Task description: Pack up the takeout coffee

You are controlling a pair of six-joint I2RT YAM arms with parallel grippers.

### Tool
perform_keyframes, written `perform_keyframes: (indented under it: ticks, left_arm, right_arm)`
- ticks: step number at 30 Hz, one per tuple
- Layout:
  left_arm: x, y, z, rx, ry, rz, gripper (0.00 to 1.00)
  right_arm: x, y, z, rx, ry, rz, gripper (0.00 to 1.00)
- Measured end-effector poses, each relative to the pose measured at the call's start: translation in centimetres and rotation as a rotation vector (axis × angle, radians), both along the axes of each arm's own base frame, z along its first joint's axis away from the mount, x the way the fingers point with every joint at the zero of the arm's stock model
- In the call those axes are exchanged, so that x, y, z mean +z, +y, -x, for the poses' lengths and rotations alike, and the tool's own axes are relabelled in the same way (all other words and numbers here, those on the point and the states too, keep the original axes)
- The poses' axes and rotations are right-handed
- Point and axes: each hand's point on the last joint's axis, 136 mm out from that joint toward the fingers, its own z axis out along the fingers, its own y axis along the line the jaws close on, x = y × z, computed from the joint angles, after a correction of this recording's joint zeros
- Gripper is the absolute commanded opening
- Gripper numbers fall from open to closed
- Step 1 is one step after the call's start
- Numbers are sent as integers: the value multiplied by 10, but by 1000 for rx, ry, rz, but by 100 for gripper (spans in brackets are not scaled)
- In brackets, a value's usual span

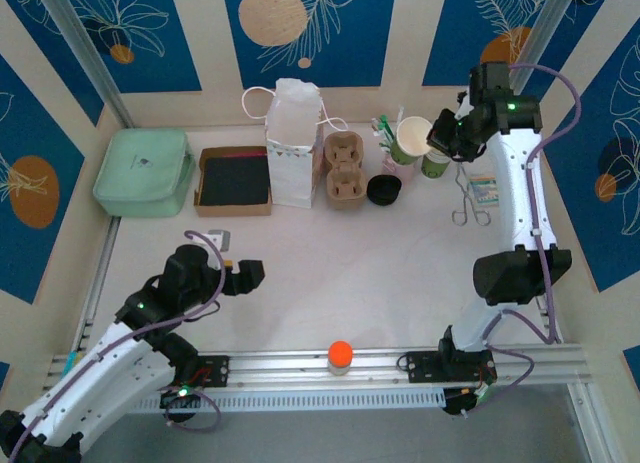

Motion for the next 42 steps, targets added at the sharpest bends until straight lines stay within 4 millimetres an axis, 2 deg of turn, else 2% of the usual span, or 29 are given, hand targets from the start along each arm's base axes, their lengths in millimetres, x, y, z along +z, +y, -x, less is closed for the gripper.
perform_keyframes:
  ticks: [7, 10, 15, 20, 34, 42]
  left_arm:
    - [1, -3, -4, 0, -6, 4, 94]
    - [0, -3, -5, 0, -2, 2, 94]
    - [-1, -5, -7, 0, -2, 2, 94]
    - [-3, -7, -10, 0, 3, -2, 94]
    - [-5, -12, -17, 0, 7, -4, 94]
    - [-5, -14, -20, 0, 4, -2, 94]
  right_arm:
    - [-12, 22, 22, 87, 26, 10, 4]
    - [-21, 38, 35, 147, 49, 20, 4]
    - [-47, 68, 57, 261, 110, 48, 4]
    - [-72, 89, 73, 346, 167, 79, 4]
    - [-127, 125, 117, 498, 245, 173, 5]
    - [-152, 137, 133, 535, 275, 211, 5]
